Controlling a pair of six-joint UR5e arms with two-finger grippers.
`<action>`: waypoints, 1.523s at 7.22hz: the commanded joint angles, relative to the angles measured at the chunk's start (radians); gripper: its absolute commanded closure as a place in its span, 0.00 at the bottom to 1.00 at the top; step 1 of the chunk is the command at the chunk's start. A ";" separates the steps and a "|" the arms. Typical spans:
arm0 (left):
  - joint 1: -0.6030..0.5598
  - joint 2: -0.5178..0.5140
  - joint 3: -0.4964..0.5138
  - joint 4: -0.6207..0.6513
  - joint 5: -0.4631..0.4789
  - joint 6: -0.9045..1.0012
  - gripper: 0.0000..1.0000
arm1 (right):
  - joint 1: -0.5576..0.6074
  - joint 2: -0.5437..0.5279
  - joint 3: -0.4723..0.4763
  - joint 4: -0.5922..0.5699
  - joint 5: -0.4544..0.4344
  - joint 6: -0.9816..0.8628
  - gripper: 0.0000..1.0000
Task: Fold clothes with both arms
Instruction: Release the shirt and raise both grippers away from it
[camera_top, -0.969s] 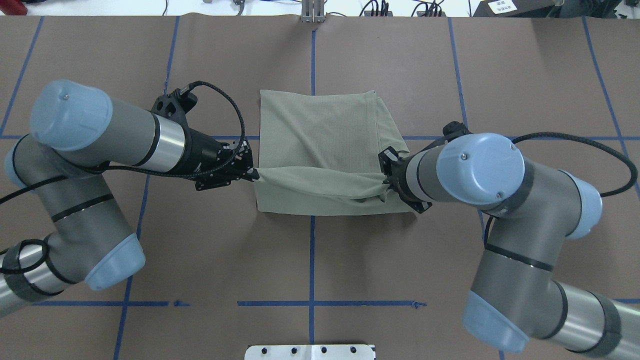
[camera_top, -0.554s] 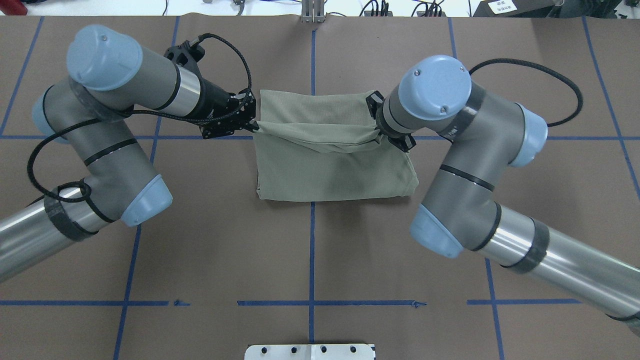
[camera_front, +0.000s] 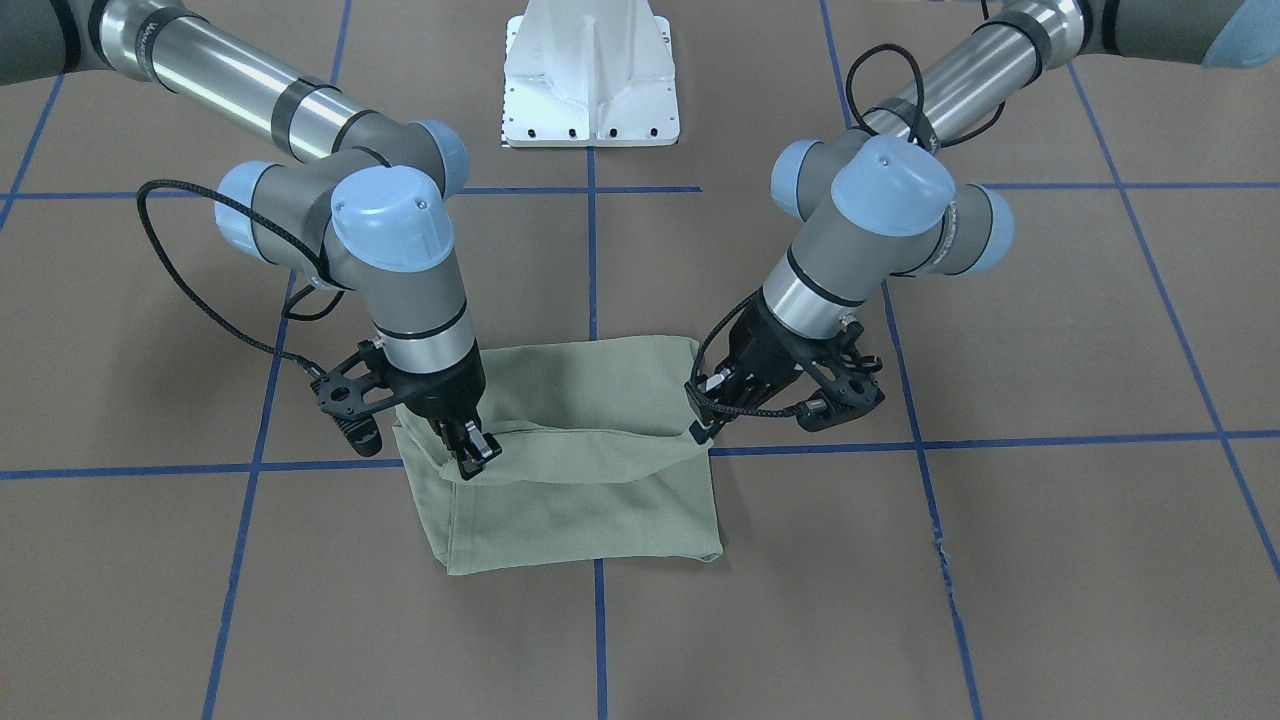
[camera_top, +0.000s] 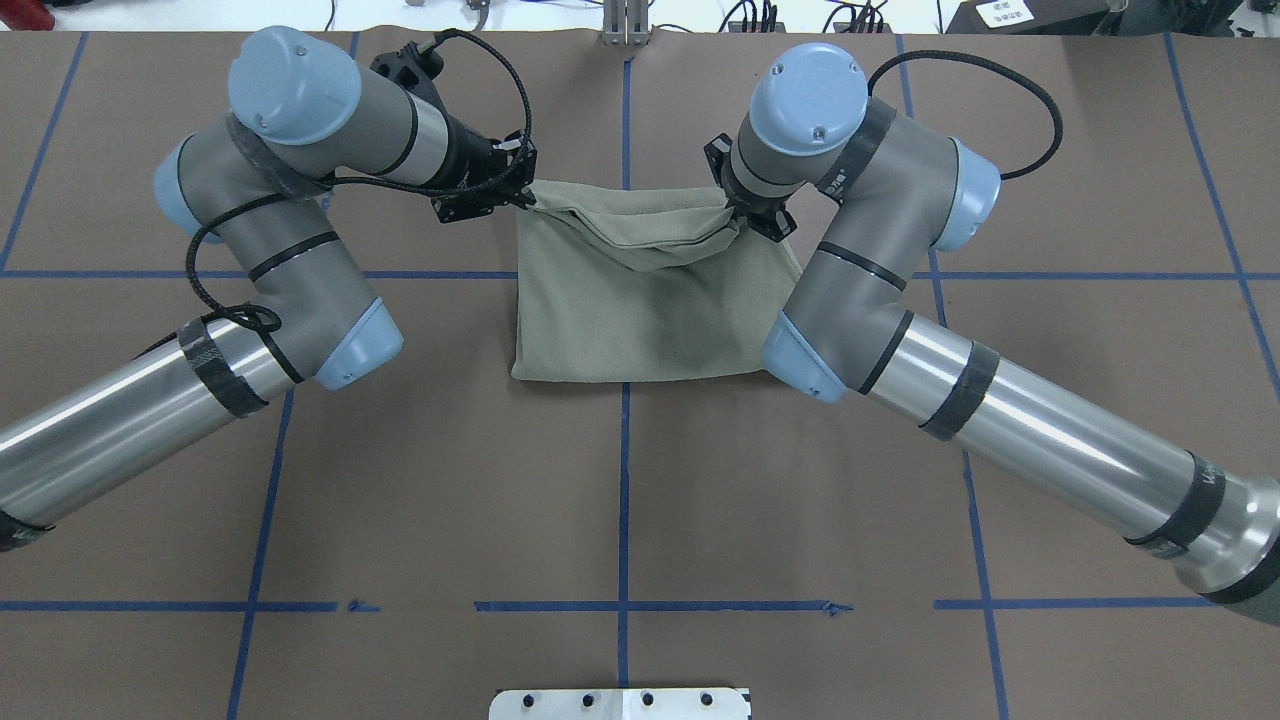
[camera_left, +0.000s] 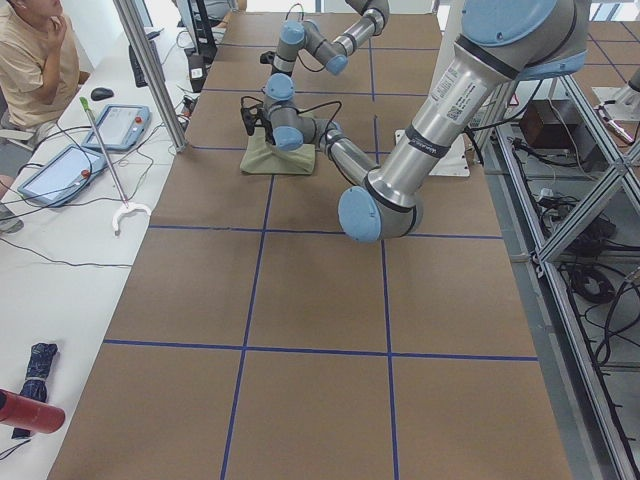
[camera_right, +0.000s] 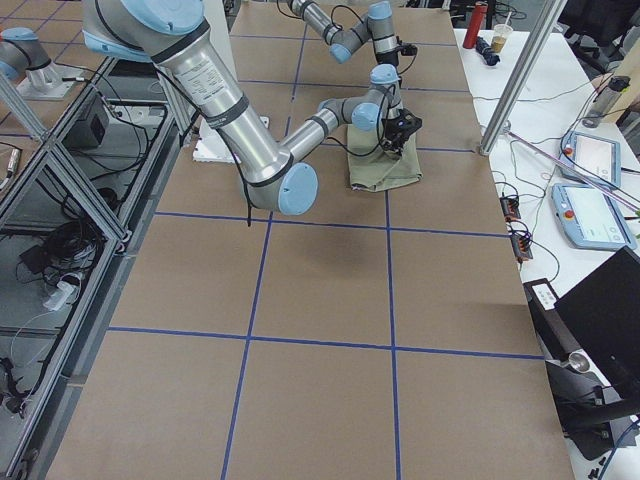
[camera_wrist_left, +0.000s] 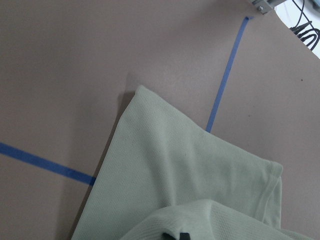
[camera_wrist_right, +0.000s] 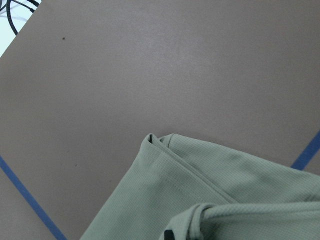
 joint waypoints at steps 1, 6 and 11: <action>-0.004 -0.041 0.190 -0.130 0.116 0.091 1.00 | 0.032 0.043 -0.178 0.139 0.041 -0.112 1.00; -0.059 -0.051 0.234 -0.167 0.143 0.231 0.35 | 0.256 0.005 -0.306 0.276 0.171 -0.689 0.00; -0.324 0.300 0.049 -0.134 -0.200 1.054 0.35 | 0.523 -0.314 -0.099 -0.022 0.457 -1.395 0.00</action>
